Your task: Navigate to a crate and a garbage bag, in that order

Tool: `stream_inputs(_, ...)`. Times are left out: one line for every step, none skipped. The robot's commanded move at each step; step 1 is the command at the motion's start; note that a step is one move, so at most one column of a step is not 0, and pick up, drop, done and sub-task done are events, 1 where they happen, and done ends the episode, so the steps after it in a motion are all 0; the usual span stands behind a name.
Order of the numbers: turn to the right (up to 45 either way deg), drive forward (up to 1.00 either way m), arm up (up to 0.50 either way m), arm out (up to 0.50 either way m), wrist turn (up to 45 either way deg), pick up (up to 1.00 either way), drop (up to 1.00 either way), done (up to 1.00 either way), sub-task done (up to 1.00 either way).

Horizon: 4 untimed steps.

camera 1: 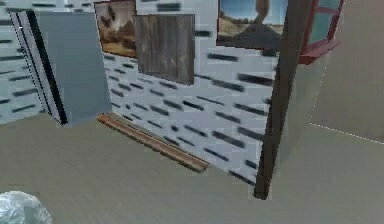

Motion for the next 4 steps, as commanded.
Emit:
stream_inputs(-21.0,0.0,0.0,0.0,0.0,0.0,0.0,0.0,0.0)
stream_inputs(0.0,0.1,0.0,0.0,0.0,0.0,0.0,0.0,0.0)
stream_inputs(-36.0,0.0,0.0,0.0,0.0,0.0,0.0,0.0,0.0)
stream_inputs(0.0,0.35,0.0,0.0,0.0,0.0,0.0,0.0,0.0)
